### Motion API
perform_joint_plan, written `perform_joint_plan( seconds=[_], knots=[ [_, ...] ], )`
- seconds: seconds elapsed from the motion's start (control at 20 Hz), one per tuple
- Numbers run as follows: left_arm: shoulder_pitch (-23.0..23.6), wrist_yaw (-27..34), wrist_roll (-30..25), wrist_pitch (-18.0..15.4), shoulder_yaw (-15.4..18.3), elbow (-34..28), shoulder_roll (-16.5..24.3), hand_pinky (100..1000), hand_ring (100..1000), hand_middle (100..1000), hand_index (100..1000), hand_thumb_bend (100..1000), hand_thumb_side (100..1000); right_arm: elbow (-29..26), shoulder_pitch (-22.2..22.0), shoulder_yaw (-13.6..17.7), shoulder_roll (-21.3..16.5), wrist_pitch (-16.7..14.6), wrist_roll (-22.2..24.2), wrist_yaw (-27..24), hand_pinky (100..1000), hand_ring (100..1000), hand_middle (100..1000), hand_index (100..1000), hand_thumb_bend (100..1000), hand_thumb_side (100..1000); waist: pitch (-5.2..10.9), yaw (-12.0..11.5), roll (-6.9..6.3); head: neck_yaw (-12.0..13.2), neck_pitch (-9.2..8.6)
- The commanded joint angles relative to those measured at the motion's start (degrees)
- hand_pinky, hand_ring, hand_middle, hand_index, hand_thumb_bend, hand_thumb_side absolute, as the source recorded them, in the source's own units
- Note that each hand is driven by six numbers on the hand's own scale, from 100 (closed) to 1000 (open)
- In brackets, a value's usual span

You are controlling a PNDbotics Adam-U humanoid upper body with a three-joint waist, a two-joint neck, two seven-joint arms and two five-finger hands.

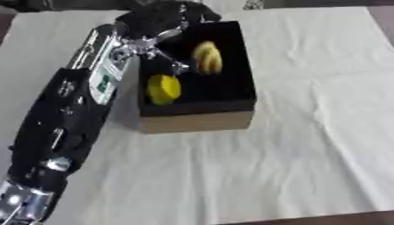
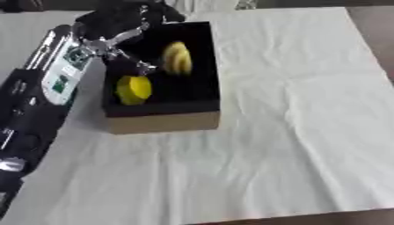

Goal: Pick up objects on the table and place them in the box.

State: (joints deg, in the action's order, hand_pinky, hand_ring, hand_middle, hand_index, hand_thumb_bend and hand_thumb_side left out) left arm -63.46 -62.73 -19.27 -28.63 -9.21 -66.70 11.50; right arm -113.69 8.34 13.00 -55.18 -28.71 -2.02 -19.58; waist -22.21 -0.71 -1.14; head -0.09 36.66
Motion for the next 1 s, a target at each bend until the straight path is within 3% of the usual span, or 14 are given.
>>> perform_joint_plan(
  seconds=[0.05,0.35,0.5,0.55,0.6,0.7,0.8,0.85,0.9,1.0],
  knots=[
    [-0.86,-3.26,-0.12,0.20,0.96,-0.60,0.40,1000,1000,973,1000,480,454,-0.90,0.49,0.56,-1.17,0.33,0.21,-0.47,950,901,522,824,100,100,1.22,0.05,0.23,0.06,-0.60],
    [-0.52,-4.25,2.41,1.06,1.50,-1.85,0.86,1000,1000,948,1000,439,468,-0.90,0.00,0.65,-0.99,0.63,0.16,-0.05,951,902,521,825,100,100,1.32,-0.33,0.29,-0.17,-0.32],
    [0.22,-0.71,5.25,3.58,2.82,-4.79,1.87,965,1000,872,944,175,288,-0.90,-0.21,0.91,-0.92,0.59,-0.17,-0.18,951,902,523,824,100,100,1.47,-0.67,0.29,-0.63,-0.24],
    [0.63,1.60,6.60,5.07,3.29,-6.36,2.49,947,998,846,919,107,303,-0.90,-0.31,1.07,-0.94,0.48,-0.33,-0.31,951,902,524,824,100,100,1.53,-0.81,0.27,-0.83,-0.24],
    [1.15,5.15,8.28,6.65,3.99,-8.42,3.34,924,976,813,884,100,345,-0.90,-0.42,1.31,-0.94,0.29,-0.56,-0.54,950,901,526,824,100,100,1.60,-1.02,0.24,-1.10,-0.23],
    [2.55,14.65,11.06,9.78,5.34,-13.46,6.38,893,928,786,853,100,352,-0.90,-0.65,1.92,-0.95,-0.29,-1.15,-1.18,949,900,530,825,100,100,1.77,-1.54,0.08,-1.79,-0.11],
    [3.96,21.33,13.16,12.09,7.15,-18.63,10.88,883,898,817,864,106,284,-0.90,-0.92,2.59,-0.90,-1.00,-1.80,-1.66,946,898,534,824,100,100,1.93,-2.09,-0.07,-2.52,0.03],
    [4.86,23.20,14.86,13.15,8.37,-21.04,13.45,873,884,809,864,100,403,-0.90,-1.09,2.90,-0.83,-1.44,-2.18,-1.78,945,897,536,825,100,100,1.99,-2.40,-0.12,-2.87,0.09],
    [6.14,25.28,17.30,14.12,9.79,-23.46,16.36,866,874,798,866,156,269,-0.90,-1.29,3.21,-0.71,-2.02,-2.60,-1.84,944,896,539,825,100,100,2.01,-2.73,-0.16,-3.21,0.06],
    [9.39,30.63,22.47,15.38,12.40,-27.91,21.64,858,862,776,866,157,281,-0.90,-1.55,3.68,-0.19,-3.19,-3.47,-1.81,943,895,543,825,100,100,1.95,-3.26,-0.16,-3.91,-0.02]
  ],
)
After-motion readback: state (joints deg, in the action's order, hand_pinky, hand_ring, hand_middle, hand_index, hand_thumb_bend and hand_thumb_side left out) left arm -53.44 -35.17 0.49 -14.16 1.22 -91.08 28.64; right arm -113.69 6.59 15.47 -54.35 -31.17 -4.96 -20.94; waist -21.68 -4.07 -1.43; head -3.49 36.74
